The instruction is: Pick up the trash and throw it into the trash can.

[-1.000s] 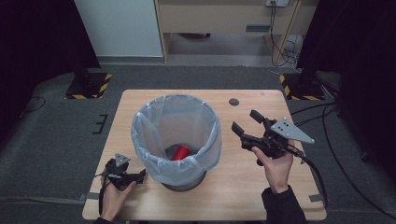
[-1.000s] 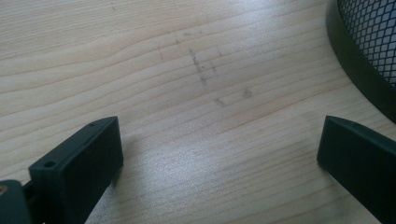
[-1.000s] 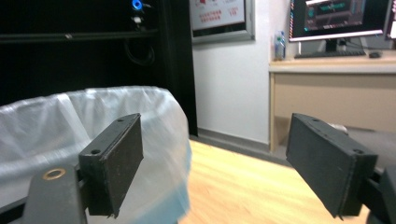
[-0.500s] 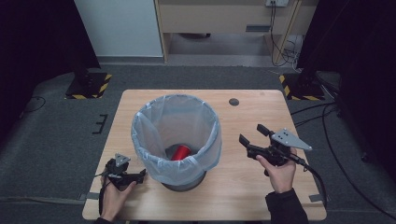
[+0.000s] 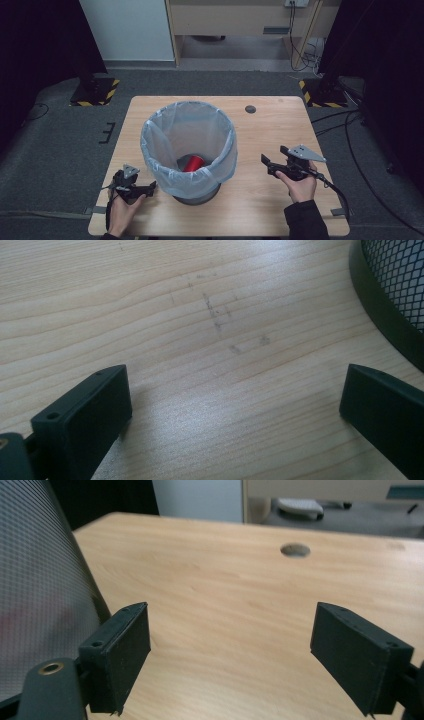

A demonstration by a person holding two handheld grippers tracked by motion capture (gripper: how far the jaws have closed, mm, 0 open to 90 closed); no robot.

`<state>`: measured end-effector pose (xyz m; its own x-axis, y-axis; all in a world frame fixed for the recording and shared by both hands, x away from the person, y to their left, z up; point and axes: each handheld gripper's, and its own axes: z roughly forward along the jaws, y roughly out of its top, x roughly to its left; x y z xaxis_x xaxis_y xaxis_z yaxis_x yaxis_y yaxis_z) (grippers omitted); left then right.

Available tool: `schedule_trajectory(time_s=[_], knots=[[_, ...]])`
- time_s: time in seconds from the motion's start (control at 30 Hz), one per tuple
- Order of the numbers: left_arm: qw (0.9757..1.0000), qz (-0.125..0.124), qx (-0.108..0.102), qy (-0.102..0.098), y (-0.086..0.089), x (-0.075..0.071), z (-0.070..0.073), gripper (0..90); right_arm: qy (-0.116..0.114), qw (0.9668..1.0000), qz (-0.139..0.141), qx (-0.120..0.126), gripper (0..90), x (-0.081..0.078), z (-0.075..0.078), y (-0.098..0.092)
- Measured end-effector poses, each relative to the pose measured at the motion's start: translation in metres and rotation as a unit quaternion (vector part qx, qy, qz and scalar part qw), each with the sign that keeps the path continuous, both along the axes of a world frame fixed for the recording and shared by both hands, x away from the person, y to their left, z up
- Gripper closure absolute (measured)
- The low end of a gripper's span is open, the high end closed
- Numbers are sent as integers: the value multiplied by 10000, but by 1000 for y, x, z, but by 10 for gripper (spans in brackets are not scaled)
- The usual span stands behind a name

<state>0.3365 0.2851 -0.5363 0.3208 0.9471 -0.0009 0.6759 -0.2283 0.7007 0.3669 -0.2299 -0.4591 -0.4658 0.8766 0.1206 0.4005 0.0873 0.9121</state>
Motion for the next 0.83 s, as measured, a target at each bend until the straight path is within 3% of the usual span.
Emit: schedule_trajectory(time_s=[0.2,0.4,0.6,0.73,0.83], knots=[[10000,-2,1,1,0,0,0,0,439,9984,-189,-303,167,5,-26,-12],[10000,-2,0,0,0,0,0,0,870,9931,-464,-637,164,11,-53,-27],[10000,-3,-2,1,0,0,0,0,974,9896,-654,-826,154,15,-68,-40],[10000,-3,-2,0,0,0,0,0,1112,9856,-772,-1017,145,17,-77,-47],[10000,-4,-7,1,0,0,0,0,1206,9834,-775,-1111,134,19,-78,-50]])
